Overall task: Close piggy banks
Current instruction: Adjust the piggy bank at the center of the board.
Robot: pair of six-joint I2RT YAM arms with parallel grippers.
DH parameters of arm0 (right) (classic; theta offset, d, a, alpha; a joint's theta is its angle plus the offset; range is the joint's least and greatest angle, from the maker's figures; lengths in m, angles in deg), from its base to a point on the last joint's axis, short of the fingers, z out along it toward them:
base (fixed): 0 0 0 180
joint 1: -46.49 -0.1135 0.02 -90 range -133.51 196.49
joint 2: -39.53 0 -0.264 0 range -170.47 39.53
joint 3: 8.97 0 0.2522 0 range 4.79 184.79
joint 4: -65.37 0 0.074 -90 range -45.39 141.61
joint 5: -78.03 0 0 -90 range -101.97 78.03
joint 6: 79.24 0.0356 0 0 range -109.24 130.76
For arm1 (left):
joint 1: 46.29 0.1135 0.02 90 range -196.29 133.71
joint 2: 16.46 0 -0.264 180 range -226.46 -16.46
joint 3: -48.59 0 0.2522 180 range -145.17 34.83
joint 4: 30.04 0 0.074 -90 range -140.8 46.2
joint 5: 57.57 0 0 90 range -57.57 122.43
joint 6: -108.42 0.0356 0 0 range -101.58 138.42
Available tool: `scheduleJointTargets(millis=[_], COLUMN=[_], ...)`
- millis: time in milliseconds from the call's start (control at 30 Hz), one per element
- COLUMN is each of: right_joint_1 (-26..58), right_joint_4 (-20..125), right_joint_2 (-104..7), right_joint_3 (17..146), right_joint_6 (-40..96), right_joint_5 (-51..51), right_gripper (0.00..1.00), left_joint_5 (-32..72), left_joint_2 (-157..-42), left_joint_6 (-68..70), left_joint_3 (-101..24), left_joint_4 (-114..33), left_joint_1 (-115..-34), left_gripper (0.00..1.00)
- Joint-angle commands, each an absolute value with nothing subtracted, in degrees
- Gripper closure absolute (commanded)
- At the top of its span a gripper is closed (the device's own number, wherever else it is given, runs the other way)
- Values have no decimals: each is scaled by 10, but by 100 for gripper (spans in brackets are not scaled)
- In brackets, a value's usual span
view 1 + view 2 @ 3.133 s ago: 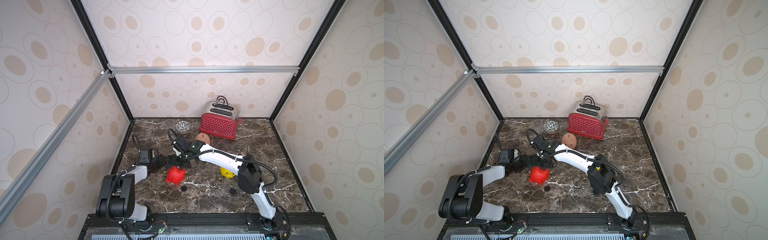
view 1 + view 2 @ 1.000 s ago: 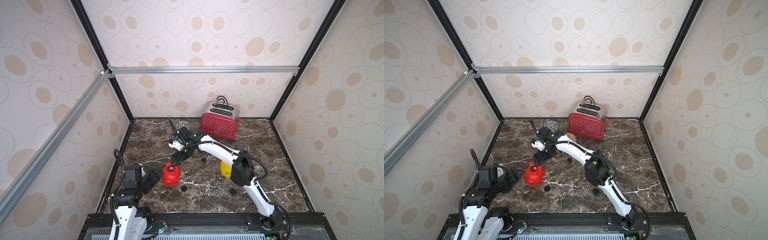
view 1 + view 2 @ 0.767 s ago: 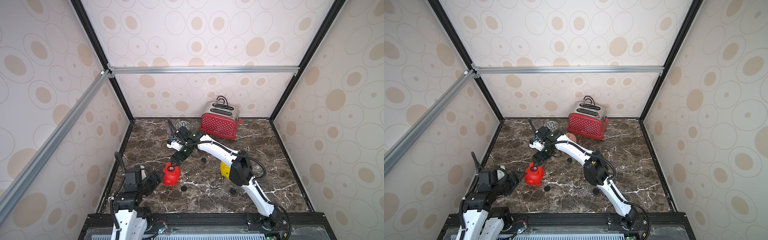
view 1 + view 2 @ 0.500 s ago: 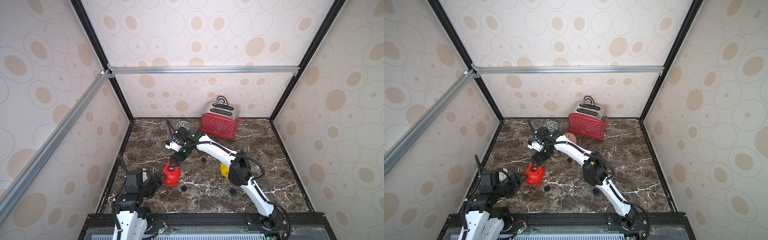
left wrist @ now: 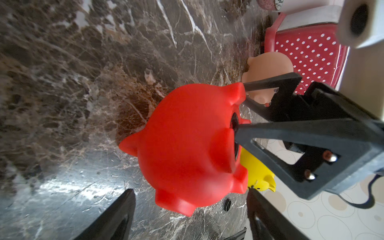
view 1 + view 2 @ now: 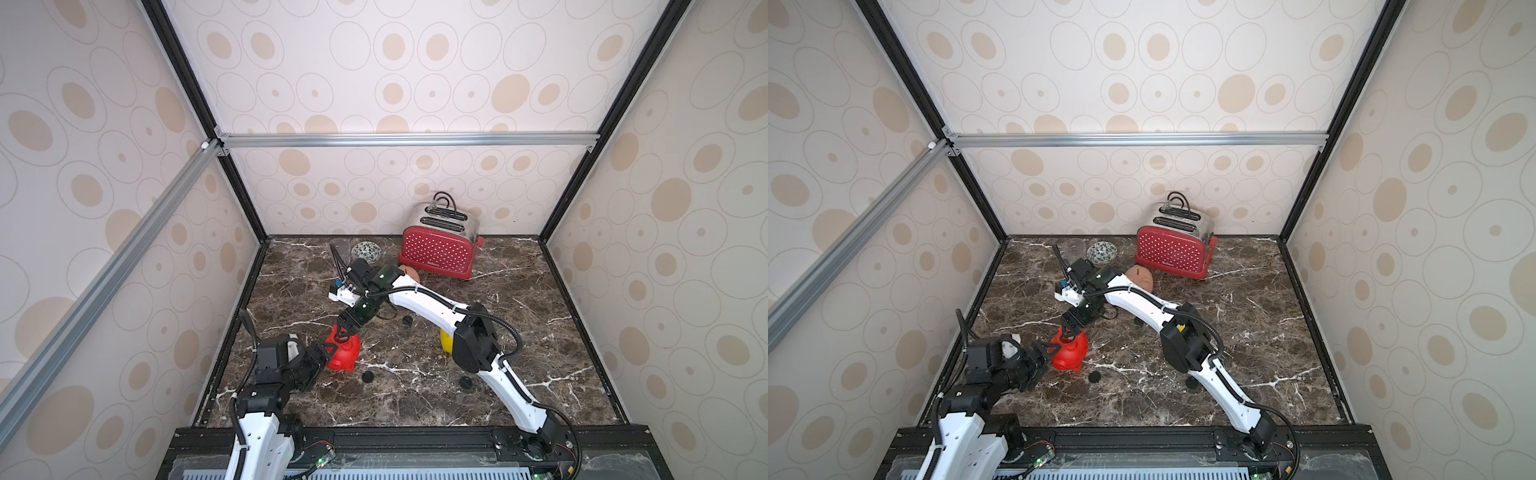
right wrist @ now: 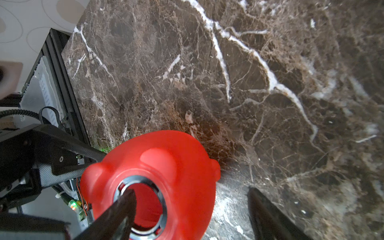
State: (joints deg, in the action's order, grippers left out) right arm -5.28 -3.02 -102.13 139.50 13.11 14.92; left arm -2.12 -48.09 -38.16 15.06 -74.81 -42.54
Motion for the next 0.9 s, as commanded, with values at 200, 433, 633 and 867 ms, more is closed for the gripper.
scheduleJointTargets(millis=[200, 433, 633, 867], right_joint_1=[-59, -59, -58, -60], right_joint_4=[-21, -30, -12, 32], right_joint_2=[-984, -970, -947, -894], right_joint_3=[1325, 1311, 1287, 1225], right_joint_6=[159, 200, 278, 361], right_joint_5=[112, 66, 62, 55], right_gripper=[15, 14, 13, 0], left_joint_5=[-29, -31, -30, -21], left_joint_2=[-551, -592, -624, -685], left_joint_6=[-386, -382, -379, -357], left_joint_3=[140, 135, 131, 105], left_joint_4=[-659, -628, -599, -582], left_joint_1=[-426, -427, -427, -427], left_gripper=[14, 14, 13, 11])
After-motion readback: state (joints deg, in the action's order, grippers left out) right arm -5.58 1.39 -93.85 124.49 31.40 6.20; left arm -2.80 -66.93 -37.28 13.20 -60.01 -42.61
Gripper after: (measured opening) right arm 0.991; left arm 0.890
